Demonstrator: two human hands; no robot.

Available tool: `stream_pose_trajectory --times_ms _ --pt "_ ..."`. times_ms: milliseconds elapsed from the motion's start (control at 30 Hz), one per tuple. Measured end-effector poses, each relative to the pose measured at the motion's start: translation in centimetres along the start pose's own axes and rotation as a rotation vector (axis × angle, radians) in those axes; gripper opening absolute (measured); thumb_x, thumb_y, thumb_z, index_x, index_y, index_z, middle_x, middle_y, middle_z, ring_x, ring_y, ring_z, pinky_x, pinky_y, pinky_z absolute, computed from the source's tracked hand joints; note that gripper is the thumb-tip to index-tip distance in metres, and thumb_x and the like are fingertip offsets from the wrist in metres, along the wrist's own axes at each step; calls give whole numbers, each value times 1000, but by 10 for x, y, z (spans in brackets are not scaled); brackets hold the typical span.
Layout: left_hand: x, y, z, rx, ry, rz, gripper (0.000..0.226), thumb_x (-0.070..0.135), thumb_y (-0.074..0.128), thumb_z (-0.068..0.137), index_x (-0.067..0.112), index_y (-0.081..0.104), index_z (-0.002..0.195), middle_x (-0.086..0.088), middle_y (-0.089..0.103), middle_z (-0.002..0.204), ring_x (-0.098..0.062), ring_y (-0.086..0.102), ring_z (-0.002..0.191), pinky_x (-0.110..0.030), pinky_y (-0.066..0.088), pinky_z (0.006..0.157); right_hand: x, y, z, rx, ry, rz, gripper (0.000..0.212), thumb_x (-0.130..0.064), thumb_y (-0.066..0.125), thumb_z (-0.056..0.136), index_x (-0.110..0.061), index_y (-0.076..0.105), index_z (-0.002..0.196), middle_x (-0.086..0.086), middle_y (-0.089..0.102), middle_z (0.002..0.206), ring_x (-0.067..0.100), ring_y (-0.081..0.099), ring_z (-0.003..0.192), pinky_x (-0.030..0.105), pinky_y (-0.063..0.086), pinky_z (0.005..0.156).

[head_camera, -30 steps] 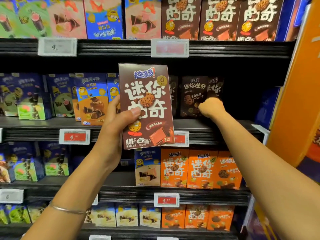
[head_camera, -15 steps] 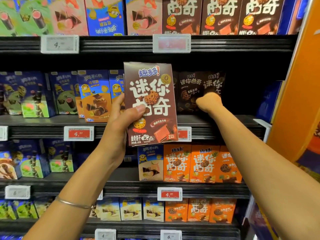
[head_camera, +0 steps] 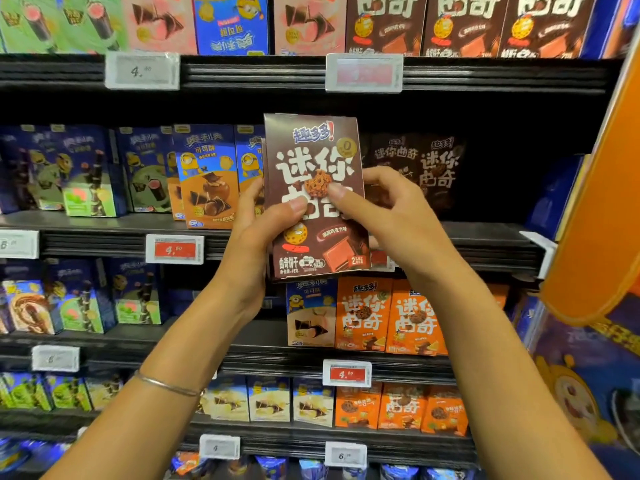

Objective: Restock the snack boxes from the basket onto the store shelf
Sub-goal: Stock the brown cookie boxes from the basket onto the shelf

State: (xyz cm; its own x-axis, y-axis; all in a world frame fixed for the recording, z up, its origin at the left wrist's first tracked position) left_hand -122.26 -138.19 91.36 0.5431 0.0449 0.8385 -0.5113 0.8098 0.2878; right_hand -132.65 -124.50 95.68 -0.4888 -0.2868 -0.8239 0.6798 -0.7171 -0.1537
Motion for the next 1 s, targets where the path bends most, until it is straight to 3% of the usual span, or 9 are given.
stream_pose_trajectory --times_ms 167,233,300,500,567,733,867,1000 --pt "1 1 -3 -1 -18 35 109 51 88 66 22 36 157 -8 70 135 -26 75 109 -37 62 84 2 3 -4 36 20 55 34 -40 76 89 -18 65 113 -1 77 101 11 76 88 22 59 67" --pt "2 5 -4 -16 -2 73 101 75 70 75 23 39 156 -6 70 136 -26 72 117 -38 62 92 3 2 -5 58 29 107 35 -37 74 91 -14 63 114 -4 78 93 12 77 84 20 58 62" --pt "-1 3 -3 25 -23 92 92 82 46 80 29 42 155 -1 70 136 -23 71 119 -42 61 96 4 0 -6 59 61 174 36 -35 73 92 -11 61 115 -7 79 88 13 78 81 20 57 57" --pt "-8 -20 2 171 -9 165 42 62 52 101 44 51 139 10 71 131 -19 70 120 -54 54 103 15 -5 -4 -5 118 296 38 -31 75 91 -12 60 120 6 79 103 25 77 95 33 63 70" --pt "-6 -23 3 177 7 188 44 60 54 101 41 49 141 11 71 131 -17 70 119 -51 56 101 18 -19 -2 34 84 282 38 -29 74 92 -11 59 123 5 79 104 24 77 95 33 63 71" --pt "-1 -25 5 188 -12 113 38 52 55 103 38 53 138 9 76 122 -15 76 106 -30 63 73 25 -93 11 287 11 178 39 -29 75 86 -15 62 120 1 79 100 19 77 91 30 61 67" --pt "3 -17 8 192 -9 90 44 52 55 103 34 51 143 5 74 126 -18 75 109 -32 64 76 46 -145 38 458 31 -66 40 -33 72 93 -18 59 128 -1 74 112 11 75 95 28 62 71" --pt "2 -8 12 181 -11 56 41 51 54 104 33 52 141 5 75 124 -17 76 108 -31 64 75 86 -174 69 540 149 -193 37 -22 69 97 -7 57 129 13 70 118 21 72 96 36 60 74"
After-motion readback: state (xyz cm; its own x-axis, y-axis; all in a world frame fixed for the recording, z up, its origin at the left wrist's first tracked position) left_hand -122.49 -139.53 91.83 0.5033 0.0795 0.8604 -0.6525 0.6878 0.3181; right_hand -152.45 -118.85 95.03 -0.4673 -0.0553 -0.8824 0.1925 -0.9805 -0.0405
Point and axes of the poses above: each hand's wrist, its own z-axis towards the middle knuckle, its own y-axis out of the palm, x = y × z, the point moved 7 cm from there along z, towards the middle knuckle
